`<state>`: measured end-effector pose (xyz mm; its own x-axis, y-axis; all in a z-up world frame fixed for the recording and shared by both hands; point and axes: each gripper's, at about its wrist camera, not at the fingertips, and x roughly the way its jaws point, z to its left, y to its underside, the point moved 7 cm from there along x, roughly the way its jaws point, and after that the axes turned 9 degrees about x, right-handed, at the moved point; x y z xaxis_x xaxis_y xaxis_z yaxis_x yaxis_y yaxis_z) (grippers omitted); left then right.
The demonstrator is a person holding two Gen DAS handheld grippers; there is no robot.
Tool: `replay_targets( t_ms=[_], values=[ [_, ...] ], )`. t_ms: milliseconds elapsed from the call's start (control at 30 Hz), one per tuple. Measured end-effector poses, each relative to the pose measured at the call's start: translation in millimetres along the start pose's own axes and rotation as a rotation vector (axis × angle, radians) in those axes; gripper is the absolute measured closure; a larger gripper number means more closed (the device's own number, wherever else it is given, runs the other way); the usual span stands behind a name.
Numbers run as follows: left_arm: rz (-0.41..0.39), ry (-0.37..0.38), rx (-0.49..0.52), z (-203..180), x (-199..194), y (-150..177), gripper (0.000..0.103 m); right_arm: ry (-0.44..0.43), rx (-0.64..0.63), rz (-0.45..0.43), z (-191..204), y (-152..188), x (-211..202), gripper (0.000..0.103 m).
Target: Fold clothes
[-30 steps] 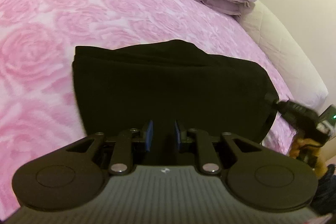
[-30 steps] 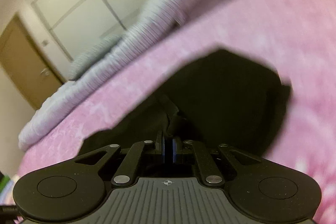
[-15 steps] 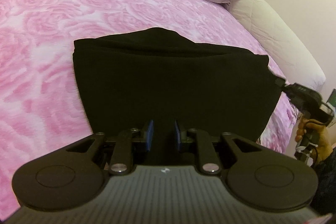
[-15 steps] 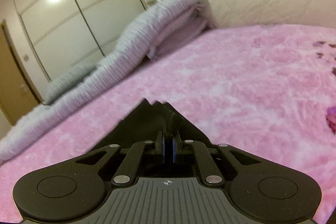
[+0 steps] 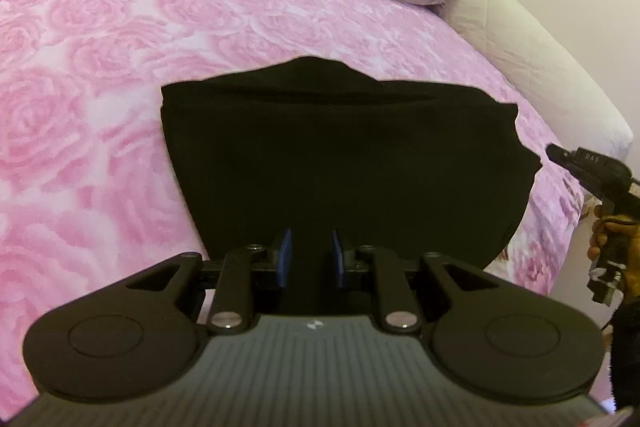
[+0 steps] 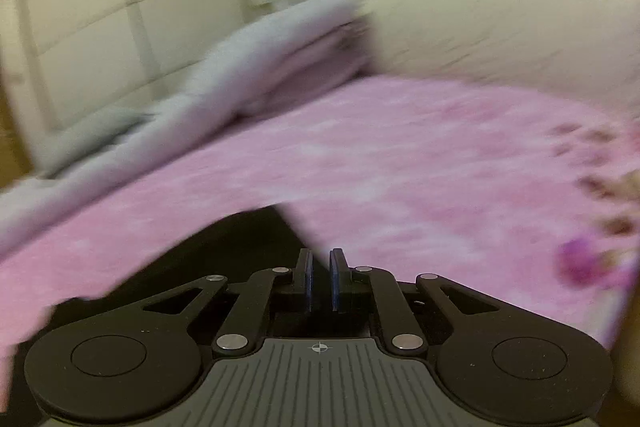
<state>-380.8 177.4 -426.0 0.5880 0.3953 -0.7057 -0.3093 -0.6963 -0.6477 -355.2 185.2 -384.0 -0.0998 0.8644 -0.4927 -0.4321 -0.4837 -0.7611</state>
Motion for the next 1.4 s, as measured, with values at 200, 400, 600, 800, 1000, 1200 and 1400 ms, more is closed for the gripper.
replay_targets(
  t_ms=[200,400,600,800,1000,1200,1400],
  values=[
    [0.006,-0.032,0.016,-8.9,-9.3,1.6,0.087,0.062,0.007,0.125,-6.1,27.3,19.6,0.094],
    [0.039,-0.111,-0.022,-18.0,-29.2,13.5,0.084,0.010,0.094,0.133,22.7,32.5,-32.0,0.094],
    [0.040,-0.160,0.000,-39.6,-60.4,26.1,0.079,0.048,0.073,0.245,46.8,76.4,-74.3,0.093],
    [0.028,-0.192,0.032,-67.1,-95.6,46.1,0.077,0.007,0.020,0.229,71.4,83.9,-124.7,0.093],
    [0.003,-0.197,0.059,-90.1,-124.5,59.9,0.076,-0.022,-0.034,0.207,91.0,89.1,-167.2,0.093],
    [-0.043,-0.205,0.098,-106.5,-153.2,64.4,0.076,-0.034,-0.064,0.190,102.9,95.8,-195.8,0.093],
    [-0.078,-0.220,0.129,-116.5,-174.9,69.6,0.073,-0.048,-0.111,0.154,113.5,96.5,-219.3,0.093]
  ],
)
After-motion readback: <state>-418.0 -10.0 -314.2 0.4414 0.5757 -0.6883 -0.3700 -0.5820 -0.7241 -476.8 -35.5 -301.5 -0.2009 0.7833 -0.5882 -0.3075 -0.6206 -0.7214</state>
